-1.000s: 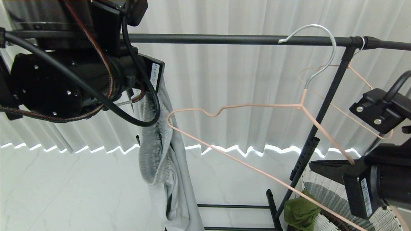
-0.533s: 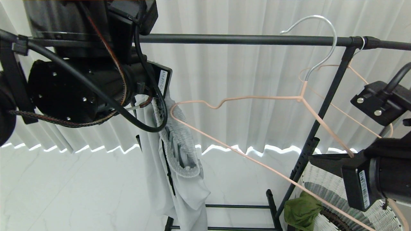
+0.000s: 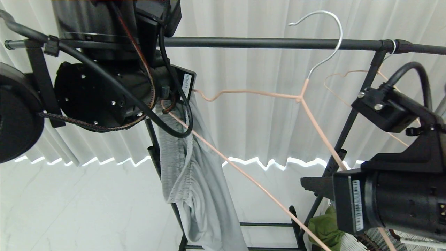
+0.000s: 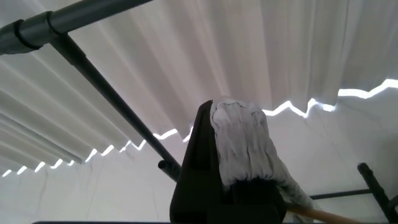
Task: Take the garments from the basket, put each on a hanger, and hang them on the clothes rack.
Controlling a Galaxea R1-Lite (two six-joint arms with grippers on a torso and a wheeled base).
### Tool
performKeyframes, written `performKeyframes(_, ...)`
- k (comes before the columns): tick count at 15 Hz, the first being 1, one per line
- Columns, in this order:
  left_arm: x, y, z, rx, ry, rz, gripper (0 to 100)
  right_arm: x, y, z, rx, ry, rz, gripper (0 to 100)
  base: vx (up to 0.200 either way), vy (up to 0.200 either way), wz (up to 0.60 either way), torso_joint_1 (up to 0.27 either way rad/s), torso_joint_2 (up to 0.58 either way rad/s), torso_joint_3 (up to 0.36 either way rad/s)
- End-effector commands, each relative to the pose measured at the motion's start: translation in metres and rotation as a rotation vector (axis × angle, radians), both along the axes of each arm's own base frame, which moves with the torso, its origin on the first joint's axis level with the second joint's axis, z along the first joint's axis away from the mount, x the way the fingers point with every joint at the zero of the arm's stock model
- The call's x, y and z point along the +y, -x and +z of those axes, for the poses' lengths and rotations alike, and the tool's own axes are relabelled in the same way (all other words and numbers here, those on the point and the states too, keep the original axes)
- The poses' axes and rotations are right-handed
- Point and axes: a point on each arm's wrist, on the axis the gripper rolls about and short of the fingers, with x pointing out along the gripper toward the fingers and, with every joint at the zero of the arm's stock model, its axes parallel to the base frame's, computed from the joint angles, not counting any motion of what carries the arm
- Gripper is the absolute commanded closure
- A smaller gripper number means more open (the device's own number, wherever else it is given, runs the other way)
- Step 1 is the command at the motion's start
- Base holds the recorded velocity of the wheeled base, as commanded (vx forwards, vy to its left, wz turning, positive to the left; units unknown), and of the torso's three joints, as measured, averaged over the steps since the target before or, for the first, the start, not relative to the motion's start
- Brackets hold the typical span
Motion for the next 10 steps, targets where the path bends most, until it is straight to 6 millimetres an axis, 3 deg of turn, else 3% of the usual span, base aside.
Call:
performKeyframes(1, 0.001, -0.003, -0.002, 0.004, -0.003, 0.008, 100, 0.02, -0.01, -0.009, 0.03, 0.029, -0.027, 100, 0.0, 0.0, 0.0, 0.0, 0.0, 0.0)
performKeyframes(4, 0.01, -0.007, -0.003, 0.027, -0.031, 0.04, 100, 0.015, -0.014, -0.011, 0.039, 0.051, -0.05, 100, 0.0, 0.0, 0.0, 0.0, 0.0, 0.0)
performKeyframes(10, 0.024, 0.009, 0.005, 0.182, -0.159, 0.043, 100, 0.01, -0.026, -0.012, 0.041, 0.068, -0.112, 100, 0.0, 0.0, 0.0, 0.0, 0.0, 0.0)
